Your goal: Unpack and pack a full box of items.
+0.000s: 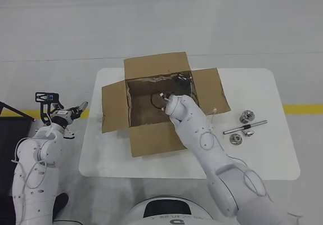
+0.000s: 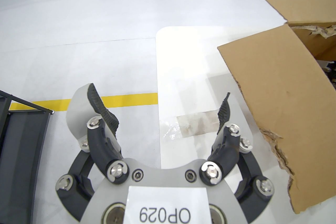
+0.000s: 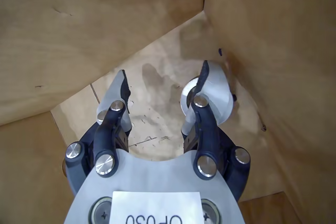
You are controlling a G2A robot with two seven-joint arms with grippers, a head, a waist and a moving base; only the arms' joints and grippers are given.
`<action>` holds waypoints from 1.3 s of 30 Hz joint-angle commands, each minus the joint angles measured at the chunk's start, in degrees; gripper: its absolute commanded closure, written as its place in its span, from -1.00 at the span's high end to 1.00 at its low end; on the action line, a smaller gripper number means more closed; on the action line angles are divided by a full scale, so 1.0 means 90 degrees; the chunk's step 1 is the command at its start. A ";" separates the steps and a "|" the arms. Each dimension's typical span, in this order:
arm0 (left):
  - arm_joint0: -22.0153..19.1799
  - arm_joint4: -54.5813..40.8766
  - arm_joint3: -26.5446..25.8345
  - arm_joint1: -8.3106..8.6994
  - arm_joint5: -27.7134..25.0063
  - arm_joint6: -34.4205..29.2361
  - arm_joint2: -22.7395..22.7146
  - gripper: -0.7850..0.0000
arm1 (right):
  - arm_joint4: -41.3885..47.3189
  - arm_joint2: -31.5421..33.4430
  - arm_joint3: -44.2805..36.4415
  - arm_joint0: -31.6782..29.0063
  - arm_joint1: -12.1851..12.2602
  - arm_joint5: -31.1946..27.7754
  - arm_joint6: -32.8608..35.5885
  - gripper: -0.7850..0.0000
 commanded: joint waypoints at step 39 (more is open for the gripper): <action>0.0000 0.0000 0.0000 0.0000 0.0000 0.0000 0.0000 1.00 | -0.3150 -0.0968 -0.2243 -0.1269 0.0148 0.1434 0.2613 -0.25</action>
